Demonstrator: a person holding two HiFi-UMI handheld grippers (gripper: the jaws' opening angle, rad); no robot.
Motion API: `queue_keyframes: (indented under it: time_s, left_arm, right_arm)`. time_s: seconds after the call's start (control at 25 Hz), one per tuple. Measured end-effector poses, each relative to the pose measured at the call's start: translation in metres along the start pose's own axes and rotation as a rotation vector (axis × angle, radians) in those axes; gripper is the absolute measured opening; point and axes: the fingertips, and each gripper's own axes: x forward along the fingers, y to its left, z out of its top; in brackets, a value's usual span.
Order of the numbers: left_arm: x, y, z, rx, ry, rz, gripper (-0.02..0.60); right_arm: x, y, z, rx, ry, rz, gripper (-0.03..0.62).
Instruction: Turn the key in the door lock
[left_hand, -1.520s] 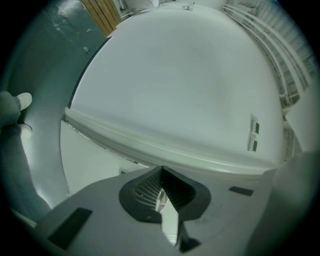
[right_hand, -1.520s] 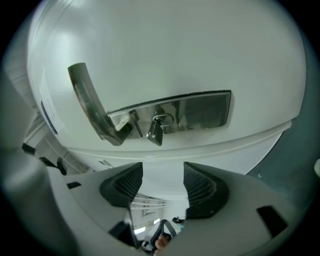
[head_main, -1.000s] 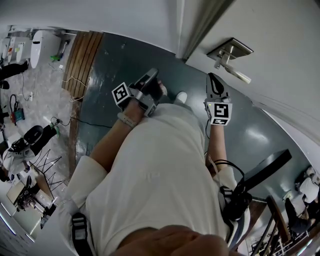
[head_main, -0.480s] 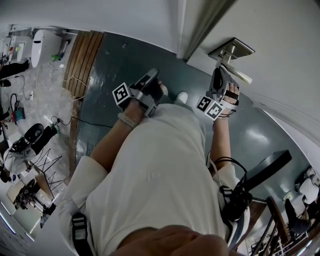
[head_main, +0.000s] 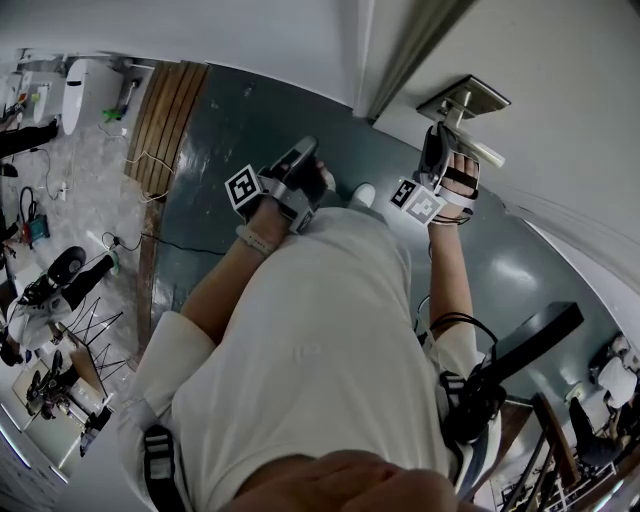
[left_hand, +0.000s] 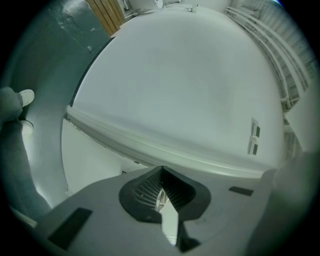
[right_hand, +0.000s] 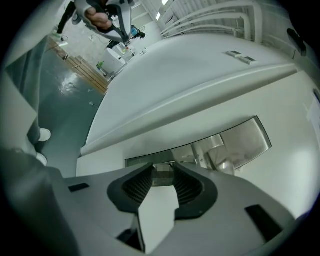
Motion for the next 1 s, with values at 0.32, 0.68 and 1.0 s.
queue_keyframes:
  time_s: [0.32, 0.68, 1.0]
  left_arm:
    - [-0.0008, 0.001, 0.0004, 0.002, 0.001, -0.003, 0.008]
    - [-0.0003, 0.0013, -0.0003, -0.001, 0.0, -0.003, 0.008]
    - [-0.0014, 0.0029, -0.0006, -0.002, 0.0, 0.0, 0.008]
  right_arm:
    - [0.0025, -0.0031, 0.005, 0.069, -0.003, -0.014, 0.106]
    - [0.0031, -0.0056, 0.0068, 0.239, -0.013, 0.004, 0.112]
    - [0.0051, -0.0083, 0.0032, 0.478, -0.026, 0.014, 0.112]
